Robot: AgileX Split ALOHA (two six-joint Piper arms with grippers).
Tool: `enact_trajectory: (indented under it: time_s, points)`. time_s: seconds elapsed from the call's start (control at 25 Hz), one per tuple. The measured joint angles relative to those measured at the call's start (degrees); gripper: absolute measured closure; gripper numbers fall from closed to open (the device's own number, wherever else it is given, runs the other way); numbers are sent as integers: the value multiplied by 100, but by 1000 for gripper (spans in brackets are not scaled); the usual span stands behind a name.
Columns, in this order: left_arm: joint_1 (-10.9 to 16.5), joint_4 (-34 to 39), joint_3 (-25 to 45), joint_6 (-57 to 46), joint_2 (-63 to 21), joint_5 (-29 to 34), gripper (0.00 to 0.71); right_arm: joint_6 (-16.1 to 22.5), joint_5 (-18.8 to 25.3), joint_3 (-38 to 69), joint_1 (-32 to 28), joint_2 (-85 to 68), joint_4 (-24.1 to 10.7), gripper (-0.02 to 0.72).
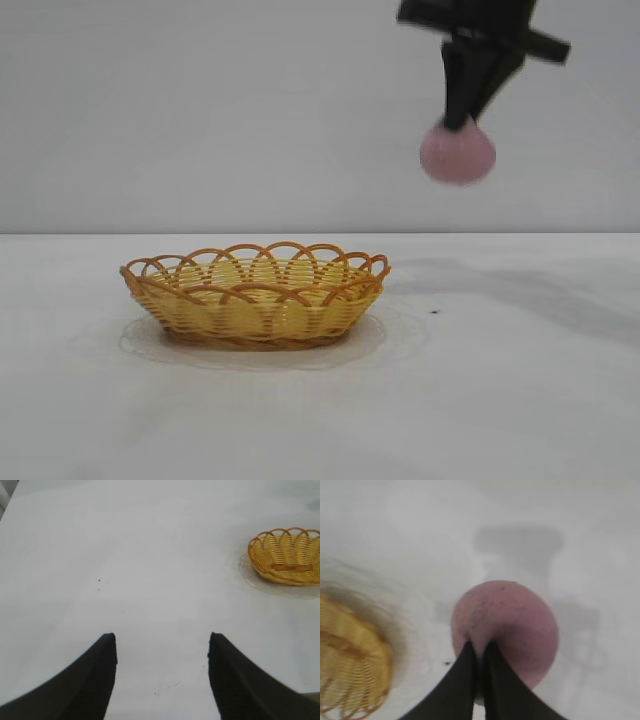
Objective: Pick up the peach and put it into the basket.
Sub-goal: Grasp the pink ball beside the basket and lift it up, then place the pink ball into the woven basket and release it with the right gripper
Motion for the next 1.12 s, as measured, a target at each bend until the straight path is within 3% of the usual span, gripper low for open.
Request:
enact_trajectory:
  time_s: [0.2,0.4,1.12]
  points:
    - [0,0,0,12,0,0,351,113,38,0,762,-180,13,703]
    - [0,0,0,12,0,0,351,422,51,0,1381,-13,-216,703]
    - [0,0,0,12,0,0,351,518,19,0,2069,1142,-173,703]
